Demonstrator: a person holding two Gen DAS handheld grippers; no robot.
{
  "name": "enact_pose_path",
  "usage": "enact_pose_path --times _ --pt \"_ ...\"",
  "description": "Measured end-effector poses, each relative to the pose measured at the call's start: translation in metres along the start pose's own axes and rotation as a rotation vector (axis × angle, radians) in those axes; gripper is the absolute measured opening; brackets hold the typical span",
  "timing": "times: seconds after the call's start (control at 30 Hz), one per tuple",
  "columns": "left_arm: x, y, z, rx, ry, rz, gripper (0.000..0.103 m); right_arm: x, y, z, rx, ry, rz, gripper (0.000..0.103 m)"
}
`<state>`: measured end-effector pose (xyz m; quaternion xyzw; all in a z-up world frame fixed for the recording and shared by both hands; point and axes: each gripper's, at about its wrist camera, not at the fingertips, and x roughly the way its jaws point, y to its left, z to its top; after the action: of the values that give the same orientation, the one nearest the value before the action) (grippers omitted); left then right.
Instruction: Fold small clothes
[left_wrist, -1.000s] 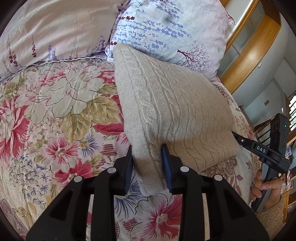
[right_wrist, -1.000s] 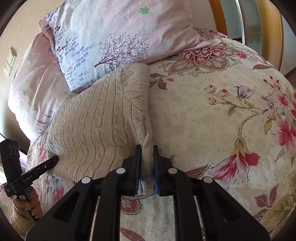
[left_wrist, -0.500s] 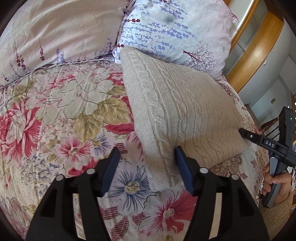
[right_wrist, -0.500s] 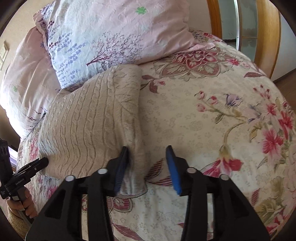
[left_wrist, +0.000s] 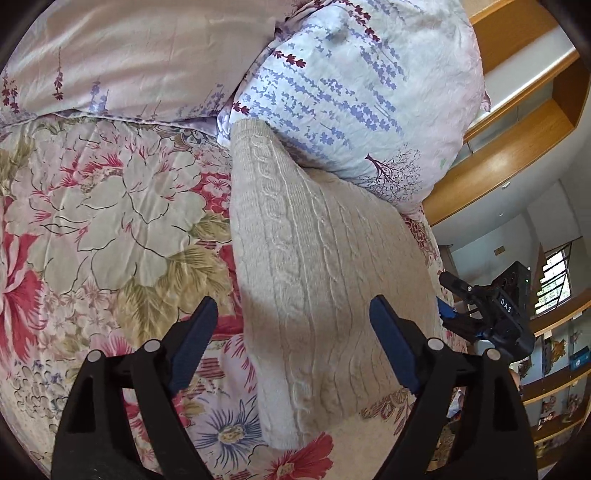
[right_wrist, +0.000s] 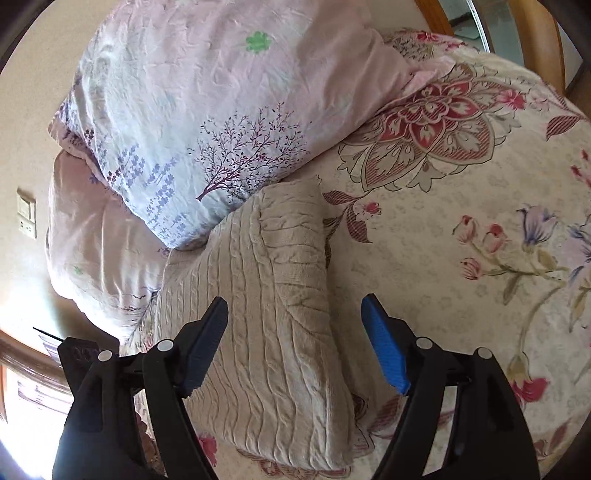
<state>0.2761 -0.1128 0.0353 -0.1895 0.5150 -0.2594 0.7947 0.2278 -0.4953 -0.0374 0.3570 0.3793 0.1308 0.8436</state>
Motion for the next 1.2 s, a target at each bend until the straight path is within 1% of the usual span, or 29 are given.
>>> enact_pose_path --times 0.13,0.23,0.3,0.37,0.4,0.47,0.57,0.6,0.63,0.67,0.7,0.77,0.83,0.9,1.0,1.07,1.2 --pt "0.015 0.006 0.005 -0.052 0.033 -0.023 0.084 0.018 -0.011 0.005 0.061 0.038 0.041 0.076" --pt "0.025 0.007 0.008 -0.067 0.04 -0.045 0.084 0.023 -0.015 0.007 0.063 0.041 0.073 0.076" --pt "0.029 0.007 0.009 -0.07 0.034 -0.061 0.082 0.024 -0.015 0.007 0.056 0.046 0.098 0.076" --pt "0.036 0.006 0.012 -0.081 0.03 -0.085 0.078 0.027 -0.012 0.007 0.039 0.066 0.124 0.075" --pt "0.038 0.006 0.012 -0.088 0.03 -0.089 0.077 0.029 -0.01 0.008 0.024 0.074 0.127 0.07" --pt "0.041 0.007 0.014 -0.097 0.021 -0.098 0.074 0.035 -0.006 0.008 0.005 0.108 0.143 0.065" --pt "0.043 0.01 0.015 -0.119 0.017 -0.123 0.071 0.042 -0.001 0.009 -0.017 0.151 0.178 0.063" --pt "0.043 0.012 0.015 -0.13 0.016 -0.132 0.069 0.044 0.002 0.009 -0.025 0.159 0.184 0.059" --pt "0.045 0.013 0.016 -0.139 0.016 -0.138 0.064 0.046 0.005 0.008 -0.038 0.168 0.179 0.051" --pt "0.045 0.015 0.015 -0.146 0.012 -0.145 0.057 0.05 0.005 0.006 -0.039 0.184 0.178 0.04" --pt "0.043 0.017 0.015 -0.15 0.003 -0.153 0.054 0.052 0.005 0.004 -0.026 0.182 0.194 0.036" --pt "0.038 0.022 0.014 -0.152 -0.01 -0.175 0.042 0.051 0.001 0.002 0.01 0.176 0.236 0.033" --pt "0.032 0.025 0.014 -0.15 -0.01 -0.188 0.039 0.05 0.002 0.0 0.032 0.173 0.256 0.033" --pt "0.024 0.029 0.014 -0.147 -0.01 -0.188 0.038 0.049 0.011 -0.003 0.018 0.172 0.258 0.031" --pt "0.001 0.046 0.009 -0.146 -0.017 -0.162 0.038 0.056 0.032 -0.01 -0.01 0.188 0.288 0.03" --pt "-0.013 0.059 0.01 -0.154 -0.024 -0.148 0.038 0.063 0.05 -0.018 -0.06 0.198 0.297 0.03" --pt "-0.051 0.081 0.008 -0.145 -0.06 -0.074 0.038 0.084 0.093 -0.037 -0.184 0.21 0.29 0.029"
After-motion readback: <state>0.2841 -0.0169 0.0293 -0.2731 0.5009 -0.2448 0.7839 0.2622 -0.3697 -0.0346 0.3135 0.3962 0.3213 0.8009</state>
